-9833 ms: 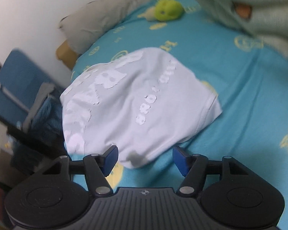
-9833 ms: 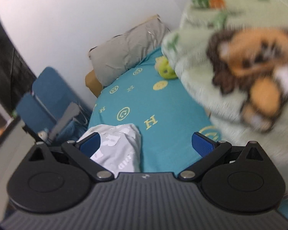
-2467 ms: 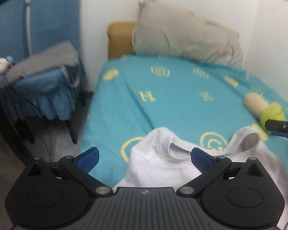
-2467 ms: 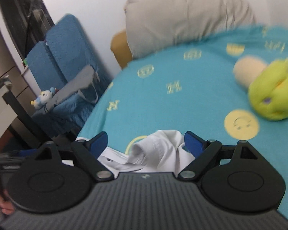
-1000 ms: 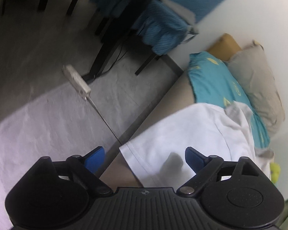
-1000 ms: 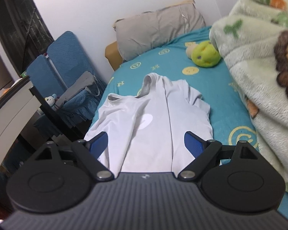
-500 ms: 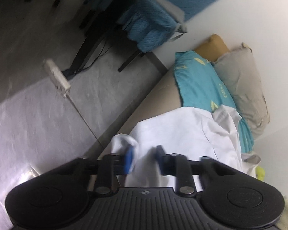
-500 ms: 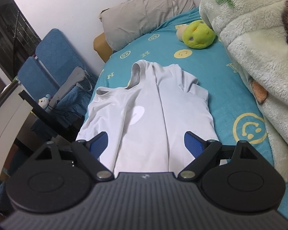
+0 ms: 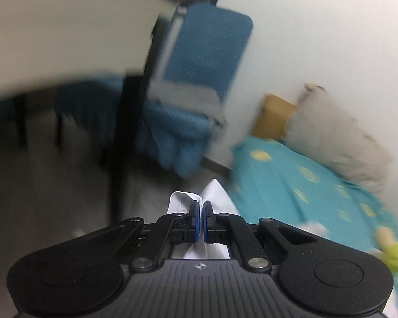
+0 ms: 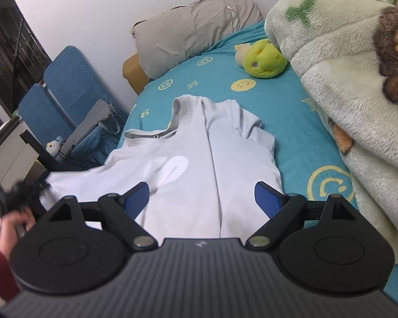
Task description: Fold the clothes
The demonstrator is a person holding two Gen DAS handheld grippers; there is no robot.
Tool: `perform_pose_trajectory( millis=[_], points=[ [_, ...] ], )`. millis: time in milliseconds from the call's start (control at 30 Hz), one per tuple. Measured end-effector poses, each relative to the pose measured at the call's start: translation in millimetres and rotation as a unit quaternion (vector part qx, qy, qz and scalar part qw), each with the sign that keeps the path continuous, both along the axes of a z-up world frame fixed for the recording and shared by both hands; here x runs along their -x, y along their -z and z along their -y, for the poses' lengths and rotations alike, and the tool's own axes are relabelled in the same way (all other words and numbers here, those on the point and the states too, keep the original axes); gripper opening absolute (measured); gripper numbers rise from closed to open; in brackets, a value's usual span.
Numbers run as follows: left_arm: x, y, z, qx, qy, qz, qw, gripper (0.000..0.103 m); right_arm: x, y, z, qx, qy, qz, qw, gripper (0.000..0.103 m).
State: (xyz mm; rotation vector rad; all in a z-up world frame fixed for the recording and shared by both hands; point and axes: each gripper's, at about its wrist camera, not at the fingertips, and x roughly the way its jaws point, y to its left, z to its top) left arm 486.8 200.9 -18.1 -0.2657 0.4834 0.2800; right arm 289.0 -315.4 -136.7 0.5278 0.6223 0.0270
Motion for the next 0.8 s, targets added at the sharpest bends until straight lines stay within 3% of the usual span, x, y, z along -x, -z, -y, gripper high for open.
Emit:
perform_pose_trajectory(
  millis=[67,133,200,267,367,467,567,700,800],
  points=[
    [-27.2,-2.8,7.3,-0.051,-0.043,-0.018,0.9976,0.004,-2.9,0.5,-1.3,0.011,0.001,0.001,1.0,0.088],
    [-45.9,7.1,11.1,-0.065,-0.075,-0.04,0.9943,0.006,-6.6,1.5,-4.0,0.027,0.001,0.002,1.0,0.088],
    [-53.8,20.0,12.1,-0.054,-0.077,-0.056,0.994,0.013,-10.8,3.5,-6.9,0.043,0.0,0.001,0.999,0.088],
    [-48.2,34.4,12.2,-0.034,-0.065,-0.07,0.9948,0.034,-14.2,6.1,-8.0,0.046,-0.003,-0.001,0.999,0.088],
    [-26.6,49.3,6.4,0.025,-0.033,-0.119,0.992,0.037,-18.1,8.8,-9.1,0.043,-0.008,-0.002,0.999,0.088],
    [22.1,51.6,5.6,0.081,0.02,-0.164,0.983,0.043,-19.7,8.1,-12.2,0.044,-0.013,0.0,0.999,0.088],
    [79.7,43.9,14.5,0.084,0.065,-0.207,0.9726,0.056,-15.7,2.8,-17.2,0.053,-0.021,0.009,0.998,0.088],
    [166.9,40.9,22.8,0.11,0.103,-0.275,0.9496,0.058,-1.8,-8.7,-22.1,0.069,-0.025,0.027,0.997,0.088],
    [225.3,33.0,41.7,0.129,0.138,-0.297,0.9359,0.059,11.2,-16.6,-21.2,0.077,-0.021,0.036,0.996,0.088]
  ],
)
